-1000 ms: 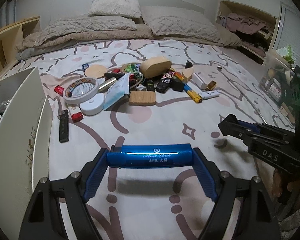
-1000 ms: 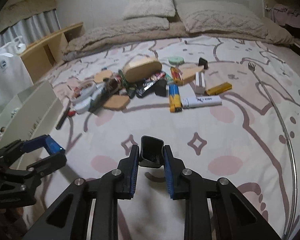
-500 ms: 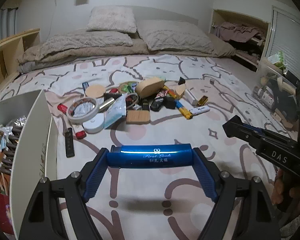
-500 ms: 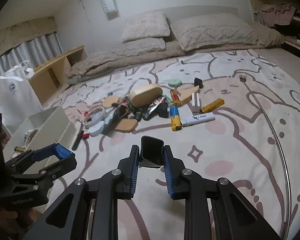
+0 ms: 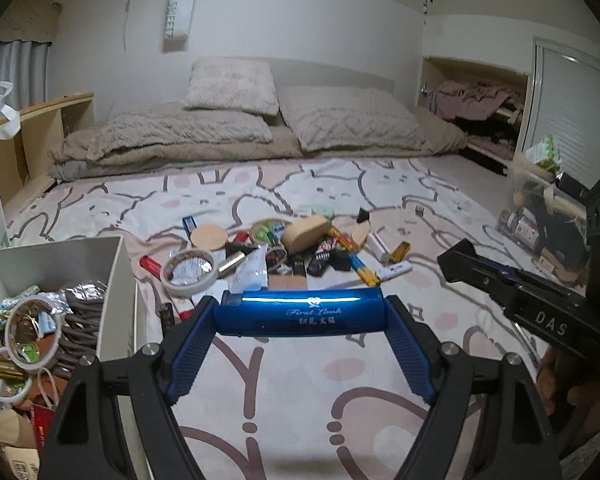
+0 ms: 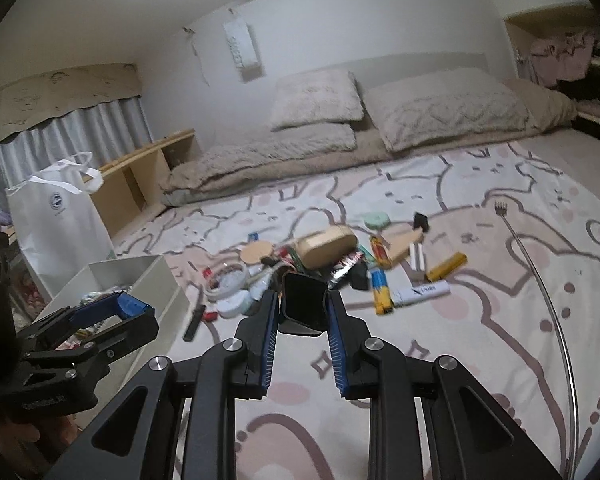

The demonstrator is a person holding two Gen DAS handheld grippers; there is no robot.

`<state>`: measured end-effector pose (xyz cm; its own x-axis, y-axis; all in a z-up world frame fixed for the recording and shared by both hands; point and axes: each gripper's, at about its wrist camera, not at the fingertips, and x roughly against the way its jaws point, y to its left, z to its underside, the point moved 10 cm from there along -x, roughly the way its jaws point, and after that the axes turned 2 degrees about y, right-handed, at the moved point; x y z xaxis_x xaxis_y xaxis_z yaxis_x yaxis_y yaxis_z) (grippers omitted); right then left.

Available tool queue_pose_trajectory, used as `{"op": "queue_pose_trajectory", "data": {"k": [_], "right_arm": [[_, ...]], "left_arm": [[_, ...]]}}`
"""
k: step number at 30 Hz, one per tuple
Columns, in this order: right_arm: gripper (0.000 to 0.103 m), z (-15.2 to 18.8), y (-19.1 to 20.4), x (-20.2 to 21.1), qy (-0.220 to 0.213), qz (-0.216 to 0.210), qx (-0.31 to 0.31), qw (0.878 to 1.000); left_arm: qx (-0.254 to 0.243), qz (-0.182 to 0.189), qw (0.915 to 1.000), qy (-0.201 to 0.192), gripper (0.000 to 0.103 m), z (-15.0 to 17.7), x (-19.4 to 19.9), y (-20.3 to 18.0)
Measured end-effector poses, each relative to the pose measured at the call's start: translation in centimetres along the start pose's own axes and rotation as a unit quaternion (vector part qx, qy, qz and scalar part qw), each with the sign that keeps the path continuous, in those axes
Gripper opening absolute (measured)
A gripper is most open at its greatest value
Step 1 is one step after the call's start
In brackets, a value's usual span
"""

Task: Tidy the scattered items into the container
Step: 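Carry the blue lighter and black holder in both tools toward the white box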

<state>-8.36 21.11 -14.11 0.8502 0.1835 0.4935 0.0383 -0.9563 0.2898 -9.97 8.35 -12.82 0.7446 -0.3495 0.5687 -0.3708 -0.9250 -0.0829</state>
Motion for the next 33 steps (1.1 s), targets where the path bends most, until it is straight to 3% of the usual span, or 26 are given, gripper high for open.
{"op": "queue_pose_trajectory", "data": {"k": [10,19,33], "right_arm": [[0.024,-2.0,3.7,0.5,-0.026,-0.023,0.015,0.999],[0.024,-2.9,9.8,-0.2,-0.032,-0.062,0.041,0.997],[0.024,-1.5,20.8,-3.2,0.006,-0.129,0.102,0.986]], "left_arm": [[0.007,-0.016,0.9985,-0.052,0.082,-2.6,4.1,2.4],[0.059,-0.044,0.9943,-0.078,0.082,-3.5,7.4,8.1],[0.146,-0.140,0.9757,-0.084,0.082,-2.3,11.4,19.2]]}}
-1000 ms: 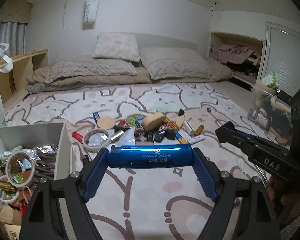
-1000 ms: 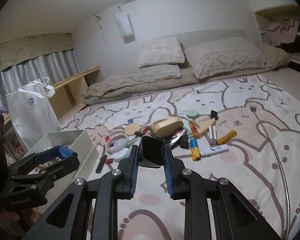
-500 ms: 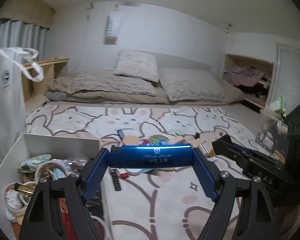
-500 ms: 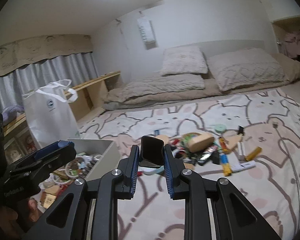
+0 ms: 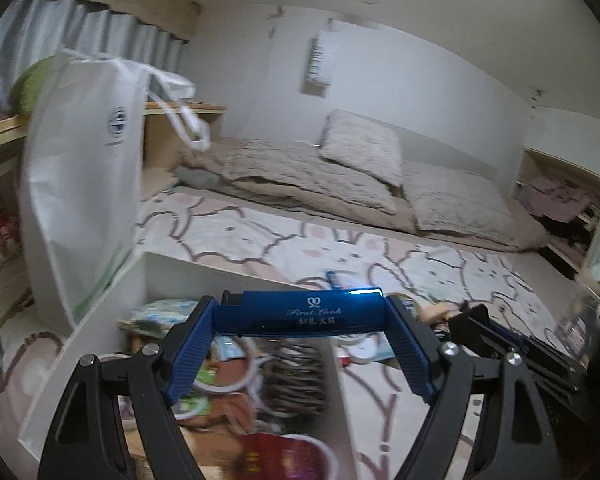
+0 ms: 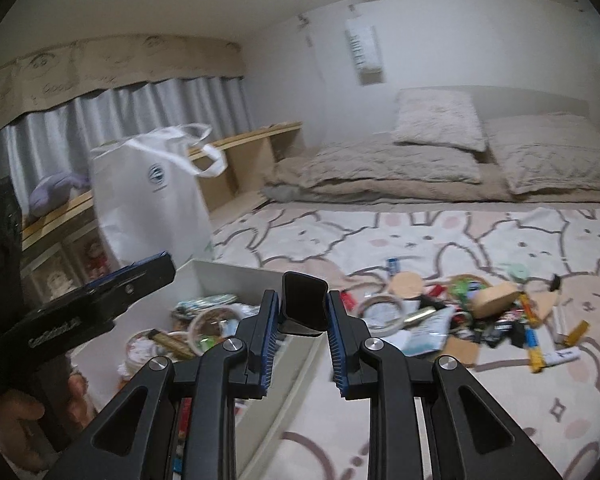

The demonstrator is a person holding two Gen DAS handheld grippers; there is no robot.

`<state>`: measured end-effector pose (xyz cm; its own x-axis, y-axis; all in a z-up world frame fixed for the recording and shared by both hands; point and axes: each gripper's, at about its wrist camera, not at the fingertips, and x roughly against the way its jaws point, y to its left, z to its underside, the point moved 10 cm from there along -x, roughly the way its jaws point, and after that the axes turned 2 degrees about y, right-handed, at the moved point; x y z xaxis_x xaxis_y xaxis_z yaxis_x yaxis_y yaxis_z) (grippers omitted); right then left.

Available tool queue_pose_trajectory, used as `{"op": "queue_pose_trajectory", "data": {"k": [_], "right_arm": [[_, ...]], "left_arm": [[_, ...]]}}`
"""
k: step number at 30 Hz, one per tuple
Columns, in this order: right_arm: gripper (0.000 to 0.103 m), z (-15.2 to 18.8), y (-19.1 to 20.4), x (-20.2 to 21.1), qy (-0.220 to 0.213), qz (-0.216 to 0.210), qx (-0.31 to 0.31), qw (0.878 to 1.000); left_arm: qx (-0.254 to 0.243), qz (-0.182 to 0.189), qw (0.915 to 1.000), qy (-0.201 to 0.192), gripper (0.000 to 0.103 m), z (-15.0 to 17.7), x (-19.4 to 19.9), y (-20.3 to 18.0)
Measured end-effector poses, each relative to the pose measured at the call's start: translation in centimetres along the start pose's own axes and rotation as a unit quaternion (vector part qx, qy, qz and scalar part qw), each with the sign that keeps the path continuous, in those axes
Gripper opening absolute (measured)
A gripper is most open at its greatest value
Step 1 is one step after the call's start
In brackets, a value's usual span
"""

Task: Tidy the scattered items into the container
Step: 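Carry the blue lighter and black holder in both tools toward the white box, then lower both tools into the white box over the piled items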

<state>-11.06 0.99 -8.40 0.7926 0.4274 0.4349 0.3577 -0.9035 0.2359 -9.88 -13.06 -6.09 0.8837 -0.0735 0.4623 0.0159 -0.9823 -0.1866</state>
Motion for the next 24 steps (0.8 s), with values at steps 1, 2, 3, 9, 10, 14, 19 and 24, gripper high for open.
{"op": "queue_pose_trajectory", "data": {"k": [1,2,3,9,10,14,19,24], "right_arm": [[0.024,0.1,0.6,-0.3,0.004,-0.005,0.003,1.000],[0.024,0.3,1.2,-0.7,0.009,-0.012,0.005,1.000],[0.024,0.4,2.2,-1.1,0.016,-0.022,0.008,1.000],[0.024,1.4,6.2,-3.3,0.061,-0.059,0.034,0.996],[0.024,1.7,7.1,-3.7,0.070,-0.065,0.042,0.995],[0.024,3.2,10.1,-5.4,0.116,-0.093,0.057,0.987],[0.024,5.5,12.7,-7.0,0.178,-0.117,0.072,0.974],[0.024,7.2,13.7,-8.0,0.208,-0.116,0.090,0.967]], "left_arm": [[0.006,-0.004,1.0000,0.001,0.082,-0.1,0.0,0.9],[0.010,-0.009,0.9999,0.002,0.082,-0.1,0.1,1.5],[0.014,-0.014,0.9998,0.002,0.082,-0.1,0.1,2.2],[0.050,-0.040,0.9979,0.005,0.082,-0.3,0.6,6.7],[0.055,-0.043,0.9975,0.006,0.082,-0.2,0.7,7.3],[0.068,-0.049,0.9964,0.009,0.082,-0.1,0.8,9.0],[0.072,-0.051,0.9960,0.010,0.082,-0.1,0.9,9.7],[0.073,-0.053,0.9958,0.017,0.082,0.2,0.6,10.3]]}}
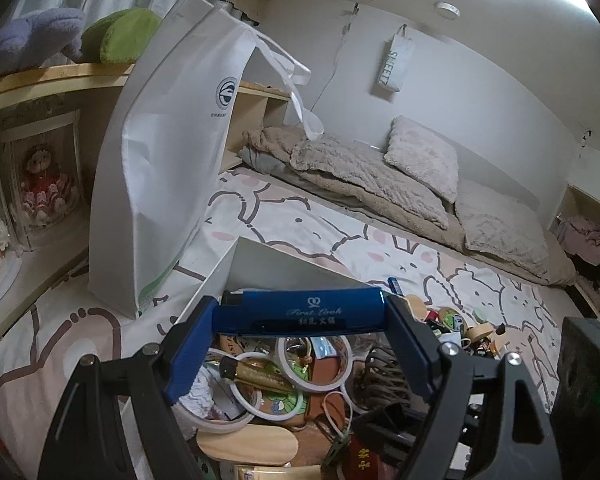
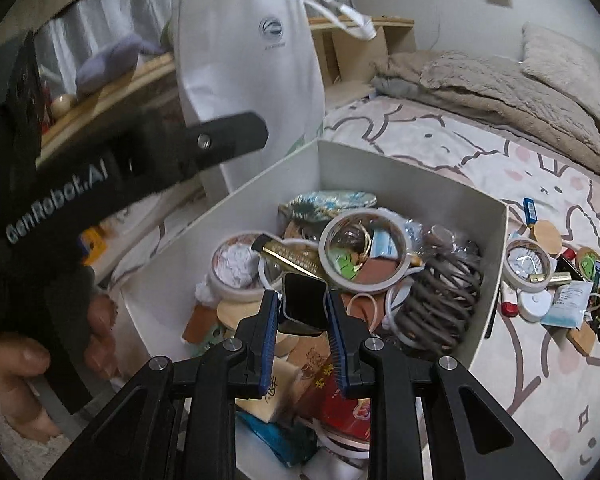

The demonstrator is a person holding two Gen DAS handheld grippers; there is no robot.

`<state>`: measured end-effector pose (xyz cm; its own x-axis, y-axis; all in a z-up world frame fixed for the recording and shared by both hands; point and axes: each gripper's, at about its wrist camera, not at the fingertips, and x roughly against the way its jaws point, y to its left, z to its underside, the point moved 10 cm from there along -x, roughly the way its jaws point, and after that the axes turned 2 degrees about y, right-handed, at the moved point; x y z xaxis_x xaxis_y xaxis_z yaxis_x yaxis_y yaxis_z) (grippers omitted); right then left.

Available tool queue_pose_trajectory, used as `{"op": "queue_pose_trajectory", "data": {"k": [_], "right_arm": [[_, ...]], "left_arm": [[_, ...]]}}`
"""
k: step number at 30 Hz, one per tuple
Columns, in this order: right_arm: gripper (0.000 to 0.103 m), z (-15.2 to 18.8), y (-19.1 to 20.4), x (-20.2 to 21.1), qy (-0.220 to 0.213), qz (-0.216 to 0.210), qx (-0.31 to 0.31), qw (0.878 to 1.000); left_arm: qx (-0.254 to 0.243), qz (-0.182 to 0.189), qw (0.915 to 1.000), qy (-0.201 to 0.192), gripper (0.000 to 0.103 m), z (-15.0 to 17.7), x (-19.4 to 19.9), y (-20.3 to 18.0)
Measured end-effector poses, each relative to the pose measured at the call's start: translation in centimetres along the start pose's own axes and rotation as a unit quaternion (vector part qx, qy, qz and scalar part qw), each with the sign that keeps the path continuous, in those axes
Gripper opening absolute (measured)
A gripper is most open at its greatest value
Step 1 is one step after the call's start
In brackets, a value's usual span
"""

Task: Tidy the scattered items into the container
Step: 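Lower both tools into the white box over the piled items, then open the left tool to drop the blue lighter while the right tool releases the holder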

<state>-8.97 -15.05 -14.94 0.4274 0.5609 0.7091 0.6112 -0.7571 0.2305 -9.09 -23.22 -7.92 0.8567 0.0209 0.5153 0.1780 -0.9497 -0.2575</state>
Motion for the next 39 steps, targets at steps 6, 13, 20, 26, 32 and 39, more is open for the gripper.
{"op": "queue_pose_trajectory", "data": {"k": [6,13,20,26,32,39], "right_arm": [[0.024,0.7,0.1,-1.0,0.016,0.004,0.008,1.000],[0.068,1.2,0.1,-1.2,0.014,0.006,0.007,1.000],[0.069,1.2,-1.6,1.1,-0.019,0.008,-0.025,0.999],[0.069,2.0,-3.6,2.2,-0.030,0.007,-0.074,0.997],[0.069,2.4,-4.0,1.9,-0.022,0.013,-0.076,0.997],[0.069,2.7,-4.2,1.5,-0.021,0.016,-0.079,0.997]], "left_arm": [[-0.010,-0.013,0.9997,0.020,0.082,0.9,-1.1,0.8],[-0.008,-0.014,0.9994,0.030,0.082,1.4,-1.6,1.4],[-0.020,-0.021,0.9985,0.045,0.082,2.0,-2.2,1.4],[-0.055,-0.032,0.9945,0.084,0.082,3.6,-3.5,0.3],[-0.081,-0.033,0.9901,0.110,0.083,4.8,-3.9,-0.4],[-0.038,-0.032,0.9940,0.098,0.103,3.9,-3.5,1.0]]}}
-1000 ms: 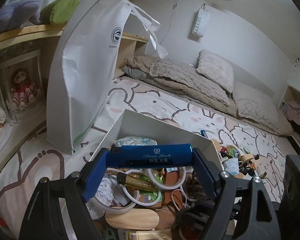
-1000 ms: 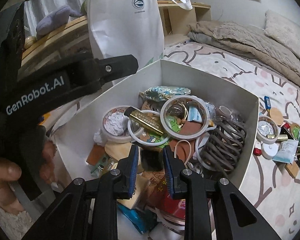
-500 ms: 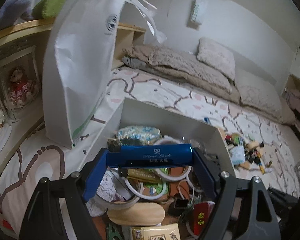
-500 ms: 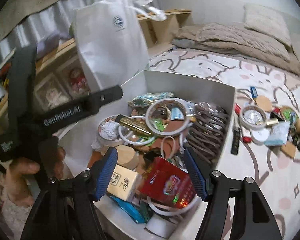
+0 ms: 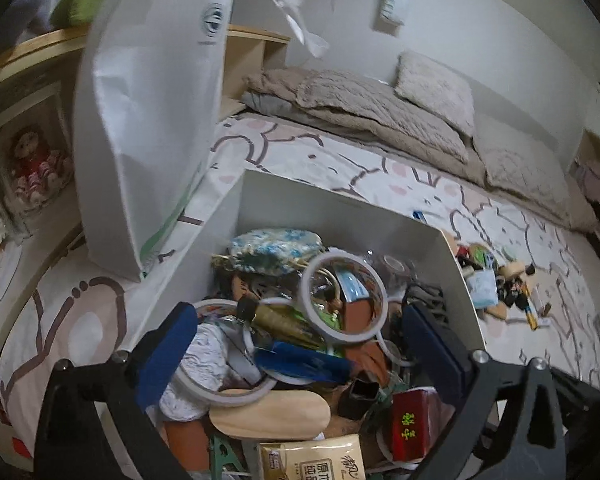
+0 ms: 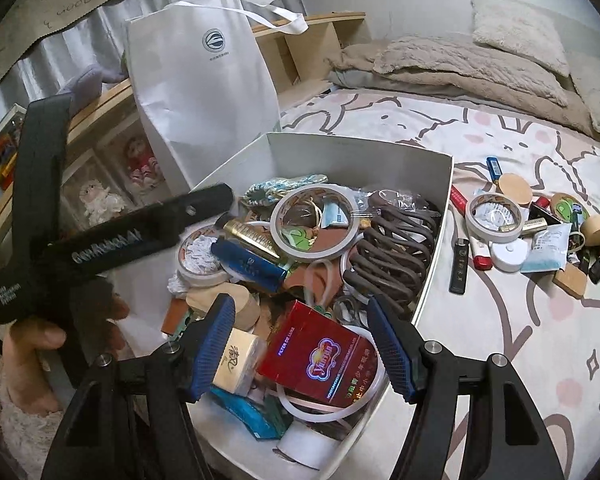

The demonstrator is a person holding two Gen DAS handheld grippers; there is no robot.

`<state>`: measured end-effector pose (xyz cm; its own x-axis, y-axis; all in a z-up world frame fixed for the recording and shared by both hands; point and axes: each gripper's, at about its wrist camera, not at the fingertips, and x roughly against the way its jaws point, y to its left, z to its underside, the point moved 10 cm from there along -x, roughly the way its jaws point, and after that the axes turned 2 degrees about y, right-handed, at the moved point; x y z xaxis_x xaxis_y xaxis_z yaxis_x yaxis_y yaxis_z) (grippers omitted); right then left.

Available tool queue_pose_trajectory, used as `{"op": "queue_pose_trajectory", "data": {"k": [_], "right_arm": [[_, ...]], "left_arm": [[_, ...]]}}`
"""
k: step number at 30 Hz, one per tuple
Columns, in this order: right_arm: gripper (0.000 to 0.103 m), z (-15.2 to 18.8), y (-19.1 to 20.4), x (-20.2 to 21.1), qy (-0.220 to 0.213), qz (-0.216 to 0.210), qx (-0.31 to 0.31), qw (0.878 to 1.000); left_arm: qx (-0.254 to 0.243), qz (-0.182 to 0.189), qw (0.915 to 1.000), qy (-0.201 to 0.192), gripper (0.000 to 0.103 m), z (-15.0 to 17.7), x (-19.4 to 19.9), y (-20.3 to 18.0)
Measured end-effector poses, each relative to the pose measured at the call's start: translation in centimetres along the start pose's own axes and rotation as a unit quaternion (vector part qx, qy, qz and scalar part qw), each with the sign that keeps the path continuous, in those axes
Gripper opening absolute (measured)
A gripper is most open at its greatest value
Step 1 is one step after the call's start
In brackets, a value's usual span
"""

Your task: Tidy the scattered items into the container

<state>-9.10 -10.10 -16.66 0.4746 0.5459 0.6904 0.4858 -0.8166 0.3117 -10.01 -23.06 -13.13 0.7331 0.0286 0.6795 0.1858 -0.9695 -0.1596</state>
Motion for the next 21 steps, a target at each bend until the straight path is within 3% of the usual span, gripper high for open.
{"op": "queue_pose_trajectory", "data": {"k": [13,20,21], "right_arm": [[0.069,-0.4,-0.1,0.0,-0.005,0.006,0.007,1.000],[0.069,-2.2,-0.4,1.8,-0.042,0.027,0.028,0.998],[0.075,-2.4,-0.6,2.1,-0.046,0.029,0.029,0.998]], "left_arm": [[0.006,0.006,0.9999,-0.007,0.103,-0.4,0.5,0.2],[-0.001,-0.001,0.9997,-0.023,0.103,-1.1,1.6,-0.1],[-0.003,0.000,0.9997,-0.024,0.103,-1.1,1.7,-0.2]]}}
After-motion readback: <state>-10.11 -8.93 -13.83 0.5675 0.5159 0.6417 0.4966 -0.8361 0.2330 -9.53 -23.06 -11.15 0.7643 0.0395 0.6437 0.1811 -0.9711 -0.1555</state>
